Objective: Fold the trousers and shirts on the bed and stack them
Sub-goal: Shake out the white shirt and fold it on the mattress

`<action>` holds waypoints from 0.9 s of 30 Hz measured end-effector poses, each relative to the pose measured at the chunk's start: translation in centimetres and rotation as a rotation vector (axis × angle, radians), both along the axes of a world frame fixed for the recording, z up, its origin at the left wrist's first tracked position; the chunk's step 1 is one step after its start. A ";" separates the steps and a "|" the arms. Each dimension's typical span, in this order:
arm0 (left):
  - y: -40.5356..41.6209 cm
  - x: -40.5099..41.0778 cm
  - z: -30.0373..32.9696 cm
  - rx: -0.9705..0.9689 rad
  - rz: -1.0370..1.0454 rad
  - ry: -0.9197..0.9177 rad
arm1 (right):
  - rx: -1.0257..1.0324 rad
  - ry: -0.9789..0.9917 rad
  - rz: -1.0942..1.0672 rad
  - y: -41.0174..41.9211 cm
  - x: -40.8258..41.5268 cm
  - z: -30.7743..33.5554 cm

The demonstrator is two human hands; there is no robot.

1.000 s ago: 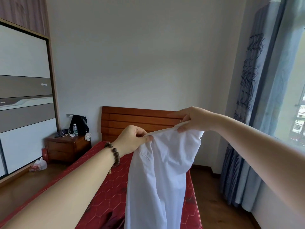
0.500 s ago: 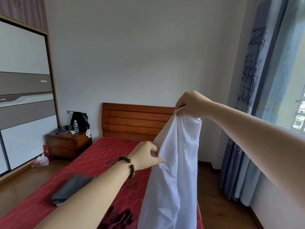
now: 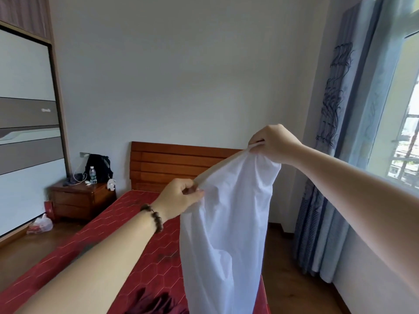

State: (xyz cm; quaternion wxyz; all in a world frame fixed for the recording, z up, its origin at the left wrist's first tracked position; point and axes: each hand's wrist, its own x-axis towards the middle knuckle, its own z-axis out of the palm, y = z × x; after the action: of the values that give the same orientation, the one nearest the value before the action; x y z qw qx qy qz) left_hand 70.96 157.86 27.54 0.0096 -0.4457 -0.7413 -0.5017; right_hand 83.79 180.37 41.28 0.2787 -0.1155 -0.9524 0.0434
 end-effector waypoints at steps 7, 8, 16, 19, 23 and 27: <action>2.6 2.0 -4.4 -0.235 -0.114 0.062 | -0.012 0.008 0.016 -0.6 -0.6 0.9; 2.5 1.9 -4.3 -0.215 -0.126 0.026 | -0.015 0.008 0.012 -0.5 -0.5 1.0; 4.2 3.0 -5.0 -0.135 -0.197 -0.088 | -0.013 0.008 0.026 -0.5 -1.0 1.2; 5.4 3.4 -6.3 -0.163 -0.195 -0.075 | 0.012 -0.012 -0.005 -0.3 -1.1 0.7; 4.1 1.7 -5.9 -0.191 -0.134 -0.105 | 0.036 -0.051 -0.061 1.4 -0.6 0.0; 1.1 -1.5 -3.1 0.216 0.061 -0.260 | -0.021 -0.014 -0.061 3.1 0.0 -0.9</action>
State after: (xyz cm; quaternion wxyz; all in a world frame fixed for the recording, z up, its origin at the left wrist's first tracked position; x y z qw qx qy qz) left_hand 69.48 158.96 24.45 -0.0234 -0.3507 -0.6914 -0.6313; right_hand 83.79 183.43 40.39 0.2722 -0.1480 -0.9498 0.0441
